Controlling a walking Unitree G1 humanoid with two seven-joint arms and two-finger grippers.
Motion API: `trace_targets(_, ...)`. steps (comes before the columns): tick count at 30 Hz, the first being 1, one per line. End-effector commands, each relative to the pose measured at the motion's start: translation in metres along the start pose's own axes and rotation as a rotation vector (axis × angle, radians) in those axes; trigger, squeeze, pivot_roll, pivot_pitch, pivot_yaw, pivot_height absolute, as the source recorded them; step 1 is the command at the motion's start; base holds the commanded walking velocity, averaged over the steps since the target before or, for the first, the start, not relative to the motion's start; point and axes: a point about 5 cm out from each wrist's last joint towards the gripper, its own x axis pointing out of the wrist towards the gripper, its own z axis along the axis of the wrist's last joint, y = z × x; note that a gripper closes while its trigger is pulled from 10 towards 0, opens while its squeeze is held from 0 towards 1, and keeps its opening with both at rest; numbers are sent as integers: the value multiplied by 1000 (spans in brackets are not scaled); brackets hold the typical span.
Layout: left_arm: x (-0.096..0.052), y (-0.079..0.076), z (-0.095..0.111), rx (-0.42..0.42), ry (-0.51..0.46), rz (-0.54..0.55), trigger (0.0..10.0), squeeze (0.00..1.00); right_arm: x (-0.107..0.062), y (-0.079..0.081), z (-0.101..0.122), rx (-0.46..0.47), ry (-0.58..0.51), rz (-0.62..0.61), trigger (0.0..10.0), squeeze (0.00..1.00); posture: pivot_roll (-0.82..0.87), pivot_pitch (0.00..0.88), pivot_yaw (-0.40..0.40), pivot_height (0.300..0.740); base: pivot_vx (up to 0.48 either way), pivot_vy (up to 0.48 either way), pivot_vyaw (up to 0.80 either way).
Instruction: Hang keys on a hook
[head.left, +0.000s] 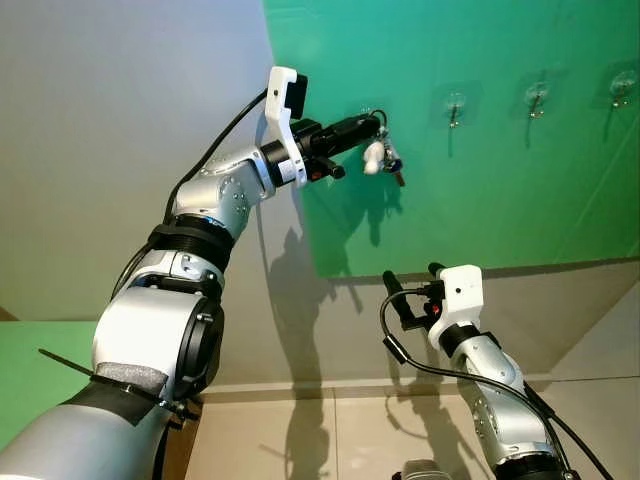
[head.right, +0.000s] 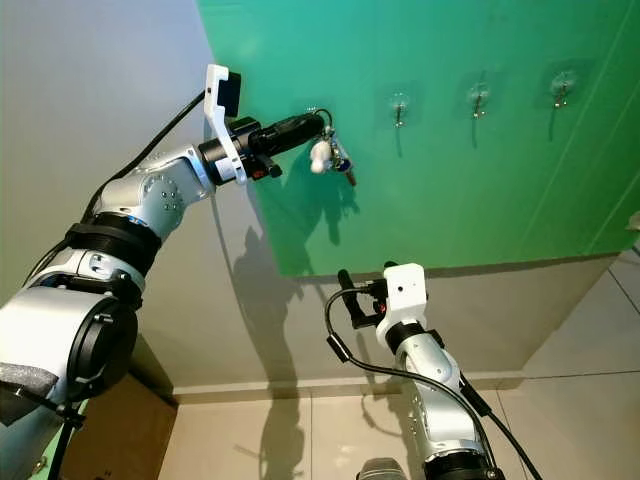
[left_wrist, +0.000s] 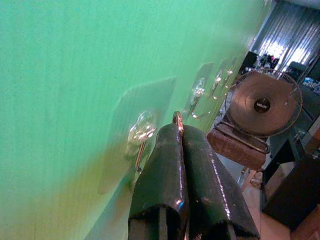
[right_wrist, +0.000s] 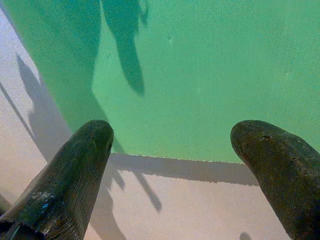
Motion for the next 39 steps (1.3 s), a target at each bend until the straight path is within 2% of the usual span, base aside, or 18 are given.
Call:
trace_targets(1, -3, 3, 9, 12, -12, 17, 0, 0, 2, 5, 1, 2, 4, 23, 10000, 0, -325, 0, 148, 740, 0, 0, 0)
trace_targets(8, -2, 1, 5, 47, 1, -6, 0, 0, 1, 6, 0, 1, 8, 31, 10000, 0, -320, 0, 144, 740, 0, 0, 0)
trace_targets(21, -12, 9, 0, -93, -55, 52, 0, 0, 1, 7, -1, 1, 17, 45, 10000, 0, -314, 0, 141, 740, 0, 0, 0)
trace_targets(29, -13, 7, -3, -130, -59, 43, 0, 0, 1, 8, -2, 4, 23, 53, 10000, 0, -306, 0, 137, 740, 0, 0, 0)
trace_targets(32, -12, 7, -6, -158, -48, 37, 0, 0, 1, 9, -3, 4, 25, 55, 10000, 0, -305, 0, 138, 740, 0, 0, 0)
trace_targets(35, -11, 4, -19, -208, -23, 33, 0, 0, 1, 9, -3, 6, 27, 58, 10000, 0, -305, 0, 138, 740, 0, 0, 0)
trace_targets(39, -11, 4, -21, -231, -28, 40, 0, 0, 0, 10, -3, 6, 28, 60, 10000, 0, -305, 0, 138, 740, 0, 0, 0)
